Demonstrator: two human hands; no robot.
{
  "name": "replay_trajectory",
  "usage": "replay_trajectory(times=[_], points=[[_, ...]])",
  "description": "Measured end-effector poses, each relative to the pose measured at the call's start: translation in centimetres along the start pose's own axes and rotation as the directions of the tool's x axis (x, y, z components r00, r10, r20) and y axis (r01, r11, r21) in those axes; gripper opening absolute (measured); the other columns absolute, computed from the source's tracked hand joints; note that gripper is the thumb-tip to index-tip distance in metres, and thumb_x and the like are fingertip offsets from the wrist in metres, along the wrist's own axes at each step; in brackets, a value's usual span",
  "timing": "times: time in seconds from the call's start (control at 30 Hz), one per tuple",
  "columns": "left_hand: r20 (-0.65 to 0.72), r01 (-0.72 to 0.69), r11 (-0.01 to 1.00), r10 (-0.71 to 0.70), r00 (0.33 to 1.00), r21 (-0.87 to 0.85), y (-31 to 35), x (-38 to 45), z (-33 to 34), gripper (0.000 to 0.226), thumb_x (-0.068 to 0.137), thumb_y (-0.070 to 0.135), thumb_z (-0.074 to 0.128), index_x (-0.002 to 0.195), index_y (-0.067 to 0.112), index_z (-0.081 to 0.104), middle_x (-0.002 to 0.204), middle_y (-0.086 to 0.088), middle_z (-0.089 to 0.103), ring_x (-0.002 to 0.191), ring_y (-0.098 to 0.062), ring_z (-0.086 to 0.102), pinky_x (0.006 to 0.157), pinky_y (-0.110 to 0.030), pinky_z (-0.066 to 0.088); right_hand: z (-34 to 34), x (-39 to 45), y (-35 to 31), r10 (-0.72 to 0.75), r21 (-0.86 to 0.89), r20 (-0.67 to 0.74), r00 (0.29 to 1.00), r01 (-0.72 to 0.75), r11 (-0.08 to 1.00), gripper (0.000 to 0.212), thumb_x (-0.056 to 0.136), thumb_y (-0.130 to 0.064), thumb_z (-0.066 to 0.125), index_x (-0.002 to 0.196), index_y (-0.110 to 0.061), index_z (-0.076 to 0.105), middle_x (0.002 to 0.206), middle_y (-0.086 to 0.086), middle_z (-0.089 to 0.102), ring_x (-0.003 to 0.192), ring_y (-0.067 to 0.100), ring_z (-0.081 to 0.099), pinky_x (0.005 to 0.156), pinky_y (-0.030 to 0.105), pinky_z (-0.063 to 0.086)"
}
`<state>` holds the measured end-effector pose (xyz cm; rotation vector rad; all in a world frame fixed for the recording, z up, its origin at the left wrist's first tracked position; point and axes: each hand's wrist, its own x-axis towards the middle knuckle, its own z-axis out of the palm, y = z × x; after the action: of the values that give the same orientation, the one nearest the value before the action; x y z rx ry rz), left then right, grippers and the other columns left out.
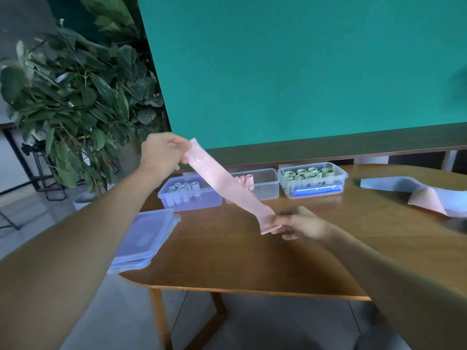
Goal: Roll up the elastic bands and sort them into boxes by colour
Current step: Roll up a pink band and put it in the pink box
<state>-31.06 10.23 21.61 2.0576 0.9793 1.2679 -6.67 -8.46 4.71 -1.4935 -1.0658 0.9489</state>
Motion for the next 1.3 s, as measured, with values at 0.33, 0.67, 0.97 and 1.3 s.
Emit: replay_trajectory(times=[0.33,0.67,0.97,1.3], points=[[0.055,0.206,0.978,-0.206,0.977,0.008,-7.4,-2.9,3.2,0.011,0.093,0.019,0.065,0.095,0.018,0.076,0.084,-0.005,0.075,0.072,-0.026,0.068,0.064,-0.032,0.052,-6.6,-1.1,0.4,-0.014,0.29,-0.212,0.977,0.077,0.954,0.044,0.078,-0.017,0.081,0.117,0.0,0.067,0.099,0.018,0.072,0.078,0.021,0.07,0.061,0.026,0.052],[0.285,0.289,0.917,-0.21,0.935,-0.273,-10.7,-9.4,6.2,0.017,0.095,-0.003,0.061,0.095,0.007,0.075,0.083,-0.014,0.07,0.066,-0.017,0.068,0.06,-0.023,0.055,-7.2,3.3,0.2,-0.057,-0.06,-0.597,0.8,0.026,0.998,0.011,0.093,-0.006,0.065,0.102,-0.01,0.06,0.068,0.012,0.062,0.044,0.017,0.05,0.041,0.023,0.042],[0.203,0.219,0.896,-0.148,0.968,-0.386,-10.4,-16.0,8.3,0.017,0.094,0.006,0.066,0.098,0.016,0.079,0.083,-0.007,0.076,0.073,-0.021,0.069,0.075,-0.036,0.06,-4.1,8.3,0.4,-0.145,-0.084,-0.602,0.785,0.117,0.989,0.005,0.099,-0.014,0.063,0.104,-0.013,0.065,0.086,0.007,0.072,0.058,0.012,0.069,0.052,0.028,0.05],[0.314,0.232,0.83,-0.073,0.947,-0.506,-6.4,-18.8,8.4,0.027,0.092,-0.007,0.064,0.106,0.012,0.076,0.093,-0.001,0.078,0.08,-0.021,0.074,0.073,-0.022,0.057,0.3,12.2,-1.4,-0.289,-0.236,-0.568,0.77,0.184,0.954,0.012,0.098,-0.016,0.065,0.086,-0.02,0.065,0.093,0.005,0.074,0.086,0.022,0.072,0.076,0.034,0.06]])
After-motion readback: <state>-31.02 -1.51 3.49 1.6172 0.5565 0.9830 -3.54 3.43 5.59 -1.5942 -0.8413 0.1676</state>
